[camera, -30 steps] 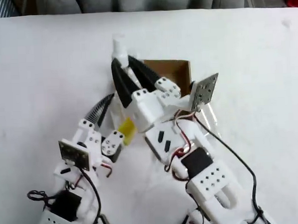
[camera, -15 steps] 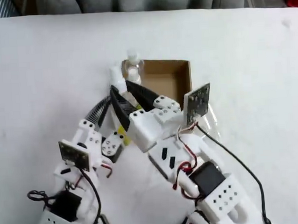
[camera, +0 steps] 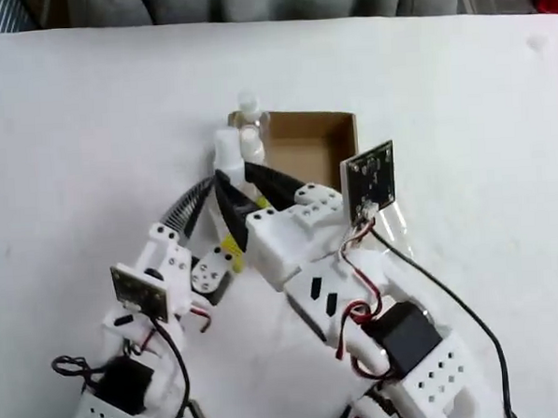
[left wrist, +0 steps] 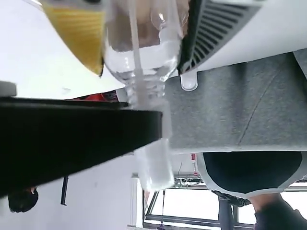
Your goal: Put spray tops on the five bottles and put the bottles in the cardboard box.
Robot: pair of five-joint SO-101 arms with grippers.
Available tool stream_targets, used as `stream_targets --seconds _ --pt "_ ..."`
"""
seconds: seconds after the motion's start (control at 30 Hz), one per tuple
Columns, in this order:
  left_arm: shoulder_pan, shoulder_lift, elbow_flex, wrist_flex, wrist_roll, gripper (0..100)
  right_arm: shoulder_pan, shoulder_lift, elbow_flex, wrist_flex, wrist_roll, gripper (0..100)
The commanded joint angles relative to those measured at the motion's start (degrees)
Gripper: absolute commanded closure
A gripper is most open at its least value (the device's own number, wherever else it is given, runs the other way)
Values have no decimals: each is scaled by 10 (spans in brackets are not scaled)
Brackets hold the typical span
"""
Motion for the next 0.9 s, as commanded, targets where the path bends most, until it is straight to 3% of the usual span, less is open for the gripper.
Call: stream_targets --seconds 0.0,0.1,0.3,0.6,0.87 --pt "0 -7 -4 -16 -4 979 -46 -8 -40 33 28 980" --pt "0 -7 -4 -15 -4 979 -75 -8 -40 43 62 967" --pt "0 -7 -4 -14 -4 979 -82 -8 -40 47 68 813" --pt "0 -6 -3 -1 -6 979 -80 -14 -48 48 68 827" --pt "0 -6 -26 78 -6 979 -80 -8 -150 161 68 827"
